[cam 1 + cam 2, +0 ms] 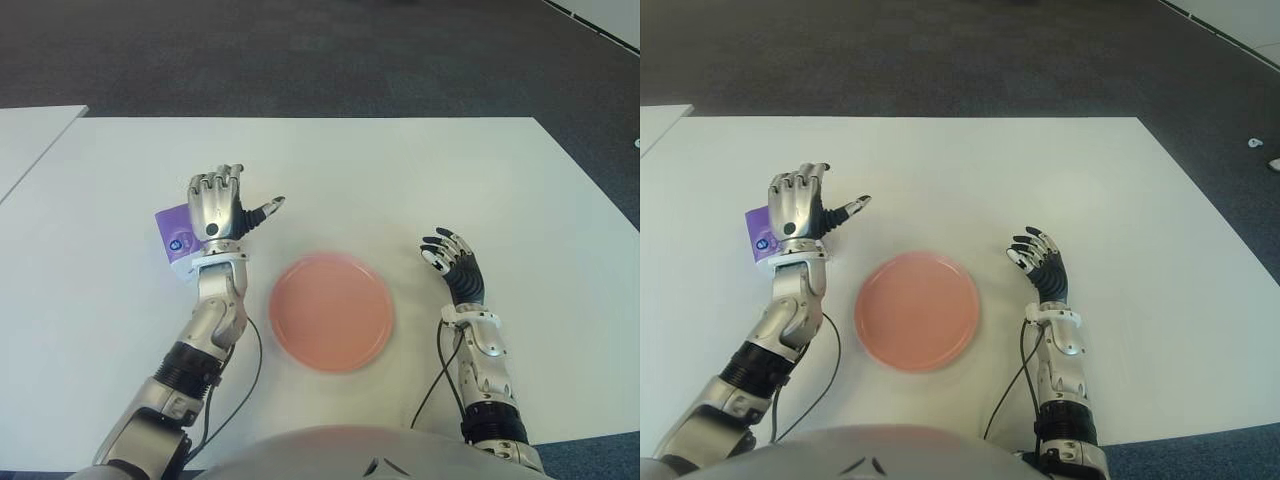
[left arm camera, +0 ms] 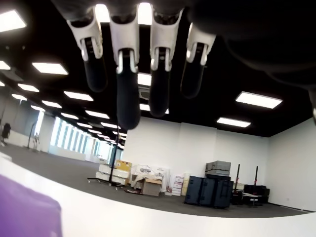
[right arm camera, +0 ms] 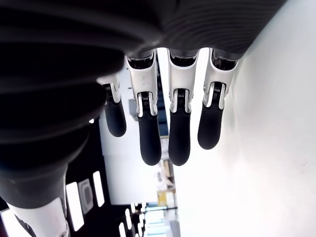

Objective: Put the tissue paper into the plate.

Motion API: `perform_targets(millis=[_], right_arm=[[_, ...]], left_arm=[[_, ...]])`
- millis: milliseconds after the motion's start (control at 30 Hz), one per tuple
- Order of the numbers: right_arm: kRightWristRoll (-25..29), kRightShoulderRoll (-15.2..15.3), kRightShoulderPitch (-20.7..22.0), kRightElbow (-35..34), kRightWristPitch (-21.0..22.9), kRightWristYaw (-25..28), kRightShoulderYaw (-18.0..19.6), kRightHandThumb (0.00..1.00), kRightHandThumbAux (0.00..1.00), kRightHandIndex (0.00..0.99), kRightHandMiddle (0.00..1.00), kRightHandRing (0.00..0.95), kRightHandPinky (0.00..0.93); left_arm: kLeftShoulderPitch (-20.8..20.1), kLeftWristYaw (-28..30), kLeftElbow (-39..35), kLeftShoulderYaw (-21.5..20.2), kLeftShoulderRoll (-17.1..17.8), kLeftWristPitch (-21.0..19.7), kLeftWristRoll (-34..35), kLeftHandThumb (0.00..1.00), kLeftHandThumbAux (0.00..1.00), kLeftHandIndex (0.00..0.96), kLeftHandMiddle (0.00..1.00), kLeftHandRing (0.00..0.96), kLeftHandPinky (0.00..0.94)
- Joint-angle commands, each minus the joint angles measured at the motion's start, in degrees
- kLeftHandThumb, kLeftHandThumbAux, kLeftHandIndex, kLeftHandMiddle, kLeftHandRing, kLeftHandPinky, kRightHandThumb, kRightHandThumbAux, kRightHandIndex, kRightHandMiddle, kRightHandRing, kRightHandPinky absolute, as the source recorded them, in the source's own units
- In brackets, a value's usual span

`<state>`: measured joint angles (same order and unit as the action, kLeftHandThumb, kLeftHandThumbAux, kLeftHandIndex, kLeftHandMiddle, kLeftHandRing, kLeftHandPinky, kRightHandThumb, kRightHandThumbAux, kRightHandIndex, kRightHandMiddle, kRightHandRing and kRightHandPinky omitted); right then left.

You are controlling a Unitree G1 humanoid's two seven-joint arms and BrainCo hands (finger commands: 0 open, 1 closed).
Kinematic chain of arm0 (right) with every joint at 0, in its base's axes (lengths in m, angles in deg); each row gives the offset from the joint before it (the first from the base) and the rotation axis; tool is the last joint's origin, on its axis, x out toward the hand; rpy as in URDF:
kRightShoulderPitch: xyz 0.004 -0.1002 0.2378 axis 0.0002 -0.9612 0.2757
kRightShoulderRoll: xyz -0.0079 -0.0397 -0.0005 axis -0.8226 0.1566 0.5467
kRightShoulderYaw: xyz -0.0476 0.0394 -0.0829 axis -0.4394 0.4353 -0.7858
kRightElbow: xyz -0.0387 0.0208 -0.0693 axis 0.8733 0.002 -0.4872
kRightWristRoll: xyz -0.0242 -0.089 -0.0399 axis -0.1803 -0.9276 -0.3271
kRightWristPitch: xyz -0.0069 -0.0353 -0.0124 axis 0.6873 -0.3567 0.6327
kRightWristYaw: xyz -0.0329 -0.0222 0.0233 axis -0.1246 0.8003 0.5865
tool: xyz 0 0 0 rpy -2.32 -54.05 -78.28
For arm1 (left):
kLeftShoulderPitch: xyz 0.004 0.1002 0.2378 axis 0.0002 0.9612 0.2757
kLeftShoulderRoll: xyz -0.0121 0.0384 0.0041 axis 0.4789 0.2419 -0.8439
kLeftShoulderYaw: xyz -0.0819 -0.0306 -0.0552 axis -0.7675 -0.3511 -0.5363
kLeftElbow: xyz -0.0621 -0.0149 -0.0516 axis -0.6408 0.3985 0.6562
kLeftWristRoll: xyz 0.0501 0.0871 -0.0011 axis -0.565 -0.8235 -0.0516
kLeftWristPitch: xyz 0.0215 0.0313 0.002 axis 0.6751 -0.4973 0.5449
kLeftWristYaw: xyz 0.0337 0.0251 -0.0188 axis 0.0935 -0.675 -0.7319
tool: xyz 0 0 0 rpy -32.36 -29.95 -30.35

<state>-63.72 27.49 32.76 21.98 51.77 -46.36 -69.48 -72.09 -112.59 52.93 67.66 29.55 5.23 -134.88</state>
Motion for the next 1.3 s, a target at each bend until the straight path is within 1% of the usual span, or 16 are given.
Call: perform_targets(millis=[33, 133, 200, 400, 500, 600, 667, 700, 933, 1100, 1300], right_arm=[[-0.06, -1.39, -2.99, 5.73, 3.64, -0.9, -0.06, 0.378, 0.752, 0.22, 0.381, 0.373, 0.354], [-0.34, -1.45, -2.83, 6.26, 3.21, -1.17, -0.14, 0.378, 0.752, 0.214, 0.379, 0.369, 0.345], [-0.61, -1.45, -2.76, 6.55, 2.89, -1.31, -0.24, 0.377, 0.753, 0.209, 0.377, 0.365, 0.335], [-0.58, -1.27, -2.8, 6.86, 2.42, -0.88, -0.57, 0.383, 0.755, 0.198, 0.377, 0.361, 0.332], [-0.41, -1.04, -2.77, 7.02, 2.26, -0.53, -0.53, 0.396, 0.757, 0.194, 0.38, 0.36, 0.321], [-0.48, -0.89, -2.9, 6.74, 2.32, -0.52, -0.57, 0.408, 0.762, 0.192, 0.385, 0.363, 0.316], [-0.62, -0.89, -3.1, 6.33, 2.6, -0.76, -0.62, 0.413, 0.766, 0.191, 0.387, 0.364, 0.321], [-0.7, -0.9, -3.18, 6.18, 2.71, -0.91, -0.64, 0.414, 0.768, 0.19, 0.387, 0.364, 0.322], [-0.76, -0.61, -3.85, 5.61, 2.5, -1.18, -0.59, 0.399, 0.767, 0.193, 0.384, 0.358, 0.317], [-0.25, -0.34, -4.0, 5.36, 2.49, -0.62, -0.38, 0.387, 0.773, 0.208, 0.384, 0.363, 0.344], [-0.03, 0.57, -3.99, 5.29, 2.84, 0.45, -0.24, 0.361, 0.783, 0.229, 0.382, 0.377, 0.343]], left_arm=[[0.85, 2.98, -1.79, -0.02, 2.32, -0.32, -1.65, 0.288, 0.206, 0.159, 0.072, 0.022, 0.019], [2.7, 6.36, -6.07, -0.17, 3.97, -0.59, -2.45, 0.288, 0.187, 0.111, 0.027, 0.007, 0.006], [4.15, 8.87, -9.19, -0.25, 4.88, -0.89, -3.15, 0.289, 0.178, 0.087, 0.013, 0.003, 0.003], [6.72, 12.99, -12.79, -1.61, 6.44, -0.84, -3.53, 0.285, 0.15, 0.037, 0.001, 0.0, 0.0], [9.71, 13.47, -14.09, -3.32, 7.38, -0.24, -2.56, 0.277, 0.129, 0.017, 0.0, 0.0, 0.0], [11.56, 13.24, -14.11, -4.4, 7.76, 0.56, -1.96, 0.271, 0.109, 0.005, 0.0, 0.0, 0.0], [12.12, 14.06, -14.47, -4.66, 7.75, 0.57, -2.15, 0.271, 0.102, 0.002, 0.0, 0.0, 0.0], [12.63, 14.75, -14.5, -4.72, 8.06, 0.54, -2.31, 0.285, 0.089, 0.001, 0.0, 0.0, 0.0], [15.01, 18.33, -13.7, -4.49, 10.23, 0.3, -4.36, 0.294, 0.078, 0.0, 0.0, 0.0, 0.0], [15.74, 17.91, -12.03, -4.45, 10.86, 0.92, -4.69, 0.298, 0.075, 0.0, 0.0, 0.0, 0.0], [16.54, 16.97, -9.71, -4.12, 11.41, 1.42, -5.12, 0.289, 0.072, 0.0, 0.0, 0.0, 0.0]])
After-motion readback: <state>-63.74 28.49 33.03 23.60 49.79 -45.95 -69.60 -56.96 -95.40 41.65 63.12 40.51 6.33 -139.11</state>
